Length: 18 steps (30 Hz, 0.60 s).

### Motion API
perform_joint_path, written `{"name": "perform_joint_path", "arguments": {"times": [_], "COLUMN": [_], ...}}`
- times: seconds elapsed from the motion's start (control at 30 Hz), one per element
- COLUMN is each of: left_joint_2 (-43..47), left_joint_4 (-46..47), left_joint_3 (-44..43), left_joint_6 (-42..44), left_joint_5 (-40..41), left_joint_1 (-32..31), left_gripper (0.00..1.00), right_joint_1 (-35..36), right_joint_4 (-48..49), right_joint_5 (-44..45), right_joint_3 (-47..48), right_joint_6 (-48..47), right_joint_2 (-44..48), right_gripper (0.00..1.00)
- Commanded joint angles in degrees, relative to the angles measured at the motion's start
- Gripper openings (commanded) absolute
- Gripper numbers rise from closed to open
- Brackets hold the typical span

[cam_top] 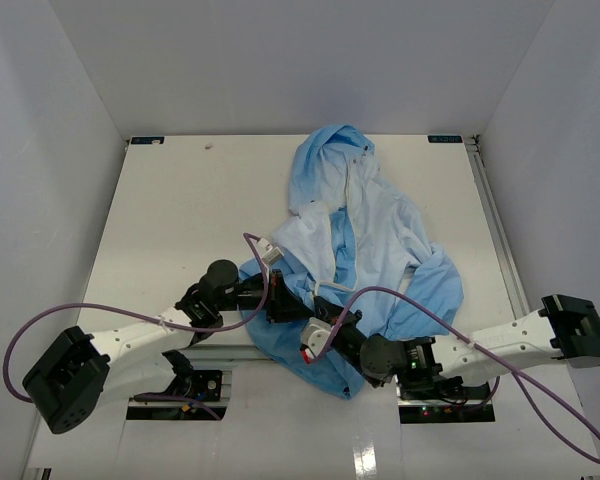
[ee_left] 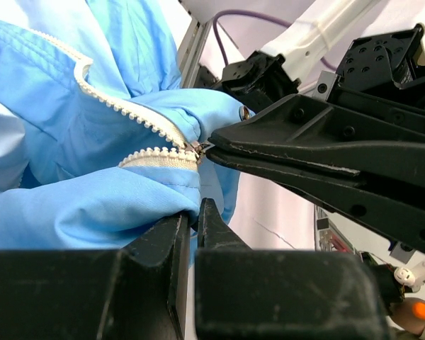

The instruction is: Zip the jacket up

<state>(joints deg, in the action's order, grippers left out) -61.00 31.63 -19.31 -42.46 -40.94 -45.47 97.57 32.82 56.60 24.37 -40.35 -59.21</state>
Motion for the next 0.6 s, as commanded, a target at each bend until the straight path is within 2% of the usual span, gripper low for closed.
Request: {"name": "perform_joint_path", "arguments": {"times": [0.0, 0.23, 0.3, 0.33, 0.37, 0.4, 0.43, 0.57], "left_joint_2": [3.2, 3.6, 3.7, 3.9, 4.3, 4.8, 5.4, 10.2], "left_joint_4": [-8.3, -13.6, -15.4, -16.1, -16.7, -17.3, -18.1, -19.5], "left_joint_3": [0.4, -1.3, -2.6, -3.2, -3.6, -4.0, -4.5, -4.5], "left_joint_6": [0.5, 1.2, 1.7, 1.8, 1.8, 1.6, 1.9, 2.5], "left_joint_5": [-3.4, -1.4, 0.2, 0.9, 1.7, 2.5, 3.1, 6.7], "left_joint_1": [-0.9, -0.8, -0.7, -0.6, -0.6, -0.6, -0.5, -0.5], "left_gripper": [0.00, 0.00, 0.06, 0.14, 0.30, 0.50, 0.56, 0.66], "right_joint_1": [-3.7, -8.9, -9.2, -9.3, -9.2, -9.3, -9.3, -9.3], "right_joint_4": [-0.9, -6.1, -7.9, -8.9, -10.0, -10.3, -10.4, -10.9], "right_joint_5": [-1.4, -7.8, -9.0, -9.5, -10.0, -10.3, -10.8, -12.6], "right_joint_3": [5.4, 8.2, 9.2, 9.6, 10.0, 10.1, 10.0, 10.4], "right_joint_6": [3.4, 6.7, 8.8, 10.1, 11.5, 13.1, 14.2, 18.0], "right_joint_2": [3.7, 4.1, 3.4, 3.0, 2.6, 2.4, 2.2, 1.7], "right_gripper": [0.08, 0.08, 0.08, 0.08, 0.08, 0.08, 0.08, 0.08]}}
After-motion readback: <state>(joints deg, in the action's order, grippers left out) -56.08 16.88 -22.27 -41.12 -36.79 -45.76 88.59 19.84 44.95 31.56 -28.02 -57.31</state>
